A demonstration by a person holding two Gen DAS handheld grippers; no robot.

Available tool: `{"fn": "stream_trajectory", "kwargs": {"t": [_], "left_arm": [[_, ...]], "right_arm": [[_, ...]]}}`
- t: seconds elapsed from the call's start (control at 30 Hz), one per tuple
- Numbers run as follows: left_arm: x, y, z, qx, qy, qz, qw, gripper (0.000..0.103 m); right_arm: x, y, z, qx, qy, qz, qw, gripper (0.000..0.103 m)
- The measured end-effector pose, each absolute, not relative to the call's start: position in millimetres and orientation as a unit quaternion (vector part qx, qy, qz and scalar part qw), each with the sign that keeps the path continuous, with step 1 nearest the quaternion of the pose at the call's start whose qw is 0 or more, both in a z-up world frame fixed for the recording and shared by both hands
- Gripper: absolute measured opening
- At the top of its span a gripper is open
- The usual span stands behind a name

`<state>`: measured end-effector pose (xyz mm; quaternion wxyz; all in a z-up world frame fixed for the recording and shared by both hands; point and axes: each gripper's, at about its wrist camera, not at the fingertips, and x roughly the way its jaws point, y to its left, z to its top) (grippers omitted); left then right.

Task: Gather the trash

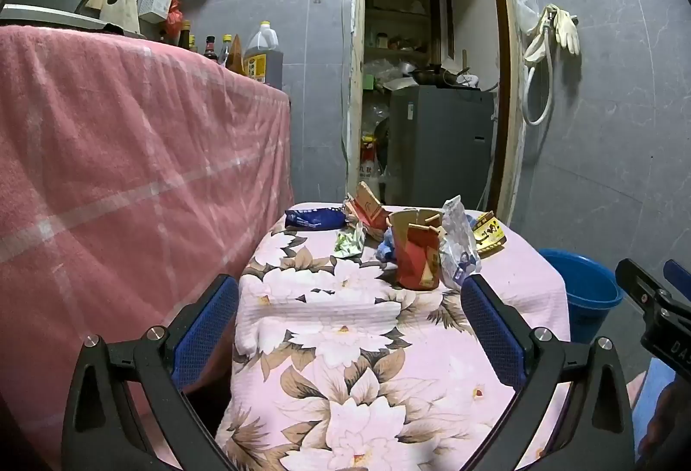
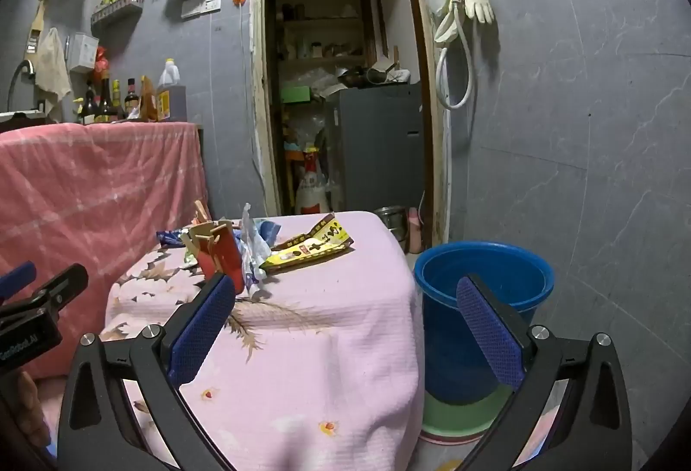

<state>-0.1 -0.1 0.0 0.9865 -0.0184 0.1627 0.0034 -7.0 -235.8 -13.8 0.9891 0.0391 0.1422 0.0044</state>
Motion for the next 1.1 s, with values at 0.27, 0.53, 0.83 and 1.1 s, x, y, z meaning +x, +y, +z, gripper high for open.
{"fn": "stream_trajectory", "kwargs": {"t": [0.27,0.53,0.83,1.1], "left_arm": [[0.4,-0.2,0.1,-0.018,0.165,0.007,0.986,0.101],[4.3,1.5,-6.3,-0.018,0.165,0.007,0.986,0.101],[4.8,-0.3,-6.6,-0.018,0.167,0.008,0.986,0.101],[3.8,-0.4,-4.8,-0.018,0.167,0.008,0.986,0.101]], "right_arm": [[-5.5,-236.5,-14.3,0.039,0.147,0.003,0.988,0.103],[-2.2,-237.0,-17.7,0.038,0.16,-0.003,0.986,0.103],[-2.0,-238.1,-17.1,0.038,0.16,-0.002,0.986,0.103],[-2.0,-237.7,-16.7,0.038,0.161,-0.002,0.986,0.103]]}}
